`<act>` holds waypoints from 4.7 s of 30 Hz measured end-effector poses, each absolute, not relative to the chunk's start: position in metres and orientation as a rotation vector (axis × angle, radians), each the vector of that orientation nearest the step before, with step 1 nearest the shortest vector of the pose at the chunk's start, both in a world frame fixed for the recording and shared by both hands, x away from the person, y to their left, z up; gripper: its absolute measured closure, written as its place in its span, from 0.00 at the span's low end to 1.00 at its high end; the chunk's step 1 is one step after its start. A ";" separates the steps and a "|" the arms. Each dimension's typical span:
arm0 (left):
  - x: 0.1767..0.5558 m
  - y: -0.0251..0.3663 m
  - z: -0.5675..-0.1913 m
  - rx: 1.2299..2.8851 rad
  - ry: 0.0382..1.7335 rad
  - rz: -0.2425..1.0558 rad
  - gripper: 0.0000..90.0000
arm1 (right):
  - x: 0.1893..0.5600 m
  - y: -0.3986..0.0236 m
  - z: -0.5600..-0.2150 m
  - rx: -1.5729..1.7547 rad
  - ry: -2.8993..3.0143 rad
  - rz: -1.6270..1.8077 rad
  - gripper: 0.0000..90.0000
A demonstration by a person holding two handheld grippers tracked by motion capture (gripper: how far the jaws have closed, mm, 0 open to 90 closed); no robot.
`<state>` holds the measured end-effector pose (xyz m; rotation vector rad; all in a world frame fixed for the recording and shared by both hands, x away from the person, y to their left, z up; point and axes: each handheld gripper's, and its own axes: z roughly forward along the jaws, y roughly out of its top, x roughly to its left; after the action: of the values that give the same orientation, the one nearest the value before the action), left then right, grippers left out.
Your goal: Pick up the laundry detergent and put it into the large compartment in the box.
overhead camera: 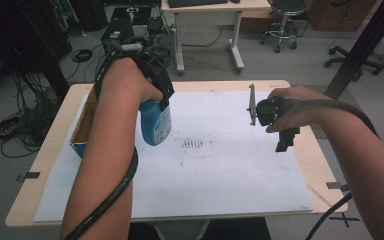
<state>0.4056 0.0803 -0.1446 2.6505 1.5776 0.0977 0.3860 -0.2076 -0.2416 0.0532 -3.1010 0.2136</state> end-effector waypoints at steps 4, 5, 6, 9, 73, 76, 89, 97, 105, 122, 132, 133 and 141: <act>0.405 0.089 -0.135 2.620 1.619 0.092 0.43 | 0.387 -0.208 -0.241 0.053 -3.101 0.214 0.07; 0.405 0.091 -0.132 2.613 1.630 0.092 0.43 | 0.387 -0.208 -0.241 0.052 -3.100 0.216 0.07; 0.405 0.093 -0.130 2.602 1.647 0.092 0.43 | 0.387 -0.207 -0.241 0.049 -3.100 0.219 0.07; 0.405 0.100 -0.123 2.584 1.674 0.098 0.43 | 0.387 -0.207 -0.241 0.047 -3.102 0.214 0.07; 0.419 0.242 -0.099 2.194 2.136 0.206 0.43 | 0.397 -0.198 -0.252 0.051 -3.078 0.240 0.08; 0.420 0.245 -0.108 2.194 2.137 0.200 0.43 | 0.396 -0.197 -0.252 0.048 -3.079 0.242 0.08; 0.424 0.253 -0.143 2.193 2.134 0.182 0.43 | 0.395 -0.193 -0.248 0.064 -3.085 0.242 0.08; 0.428 0.257 -0.173 2.203 2.144 0.161 0.43 | 0.395 -0.195 -0.248 0.058 -3.085 0.244 0.08; 0.431 0.258 -0.195 2.208 2.147 0.124 0.43 | 0.394 -0.194 -0.247 0.064 -3.084 0.239 0.08; 0.434 0.258 -0.225 2.230 2.152 0.119 0.43 | 0.395 -0.195 -0.252 0.052 -3.076 0.243 0.08; 0.435 0.256 -0.243 2.235 2.148 0.113 0.43 | 0.395 -0.194 -0.255 0.058 -3.073 0.240 0.08; 0.435 0.256 -0.245 2.237 2.146 0.112 0.43 | 0.395 -0.194 -0.255 0.059 -3.074 0.243 0.08; 0.435 0.258 -0.258 2.236 2.146 0.114 0.43 | 0.395 -0.193 -0.258 0.058 -3.071 0.243 0.08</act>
<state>0.4350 0.2576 -0.2578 2.2365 2.1457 0.1145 0.3951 -0.1928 -0.2578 0.0575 -3.0708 0.2426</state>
